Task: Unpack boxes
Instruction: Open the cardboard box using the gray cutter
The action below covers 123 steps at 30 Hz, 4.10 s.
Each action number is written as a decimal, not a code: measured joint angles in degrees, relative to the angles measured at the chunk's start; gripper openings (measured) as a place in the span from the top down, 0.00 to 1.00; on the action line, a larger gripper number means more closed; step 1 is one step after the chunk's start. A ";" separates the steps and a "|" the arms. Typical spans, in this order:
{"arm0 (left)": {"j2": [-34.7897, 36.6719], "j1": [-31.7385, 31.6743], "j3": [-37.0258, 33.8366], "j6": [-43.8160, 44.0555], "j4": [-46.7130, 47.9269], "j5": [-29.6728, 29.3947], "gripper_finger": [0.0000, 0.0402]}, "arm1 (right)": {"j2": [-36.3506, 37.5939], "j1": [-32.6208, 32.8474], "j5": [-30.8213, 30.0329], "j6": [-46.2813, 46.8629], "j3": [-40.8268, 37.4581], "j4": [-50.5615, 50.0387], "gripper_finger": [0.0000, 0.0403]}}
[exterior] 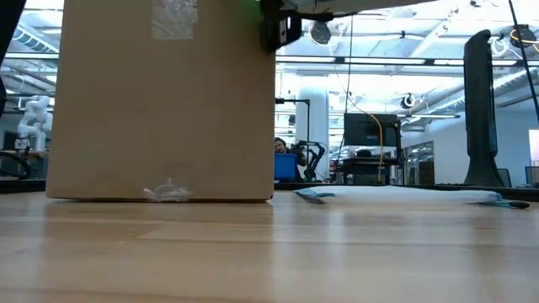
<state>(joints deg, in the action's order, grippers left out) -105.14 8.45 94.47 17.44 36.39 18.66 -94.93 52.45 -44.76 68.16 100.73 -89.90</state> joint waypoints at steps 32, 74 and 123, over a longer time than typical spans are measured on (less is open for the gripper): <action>7.39 0.65 6.63 -7.42 -6.61 -11.62 0.84 | 11.79 2.24 -45.22 35.47 -27.37 1.40 0.51; 19.11 -1.25 6.61 -13.48 -0.56 -16.09 0.84 | 13.66 -25.92 -1.77 -54.73 -13.05 58.01 0.67; 17.58 -3.27 1.73 -14.76 -7.48 -16.89 0.84 | 44.73 -49.64 40.35 -62.27 -61.92 118.85 0.67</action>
<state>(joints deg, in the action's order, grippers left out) -87.56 5.19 96.20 2.67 28.91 1.78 -50.19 2.81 -4.40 5.89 38.81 28.95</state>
